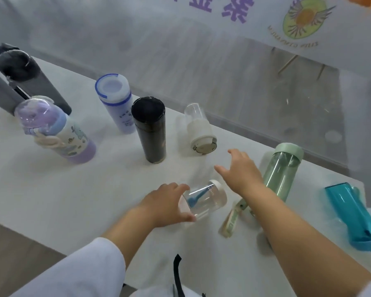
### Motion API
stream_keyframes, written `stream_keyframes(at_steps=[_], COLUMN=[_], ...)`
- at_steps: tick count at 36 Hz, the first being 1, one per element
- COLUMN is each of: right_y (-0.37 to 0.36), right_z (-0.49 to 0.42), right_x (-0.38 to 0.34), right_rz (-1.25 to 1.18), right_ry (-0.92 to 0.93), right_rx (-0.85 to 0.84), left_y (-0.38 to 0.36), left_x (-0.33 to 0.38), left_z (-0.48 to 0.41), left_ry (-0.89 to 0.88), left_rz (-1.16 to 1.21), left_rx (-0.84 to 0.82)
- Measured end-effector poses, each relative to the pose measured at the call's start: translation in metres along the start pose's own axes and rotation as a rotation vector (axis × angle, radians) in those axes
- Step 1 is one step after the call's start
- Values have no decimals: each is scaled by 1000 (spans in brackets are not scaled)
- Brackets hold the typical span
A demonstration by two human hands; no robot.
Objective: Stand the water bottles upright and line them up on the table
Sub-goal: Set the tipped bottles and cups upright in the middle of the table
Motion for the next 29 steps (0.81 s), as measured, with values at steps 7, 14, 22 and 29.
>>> stream_keyframes(at_steps=[7, 14, 22, 29], right_y=[-4, -23, -42, -41], right_z=[-27, -48, -58, -42], right_x=[-29, -57, -63, -51], right_rz=[-34, -64, -194, -206], right_ry=[37, 18, -46, -47], right_rx=[7, -72, -124, -125], left_y=[1, 7, -5, -7], left_x=[-3, -22, -33, -37], left_z=[6, 21, 35, 36], left_ry=[77, 138, 171, 152], left_rz=[37, 7, 6, -41], left_rx=[5, 80, 14, 51])
Point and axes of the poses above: each hand's wrist, its own z-axis away from the middle knuckle, its own y-axis out of the back of the hand, x = y × z, the point moved 5 cm from there along -z, towards the middle knuckle, and after that the axes turned 9 degrees about -y, right-handed, at the moved point
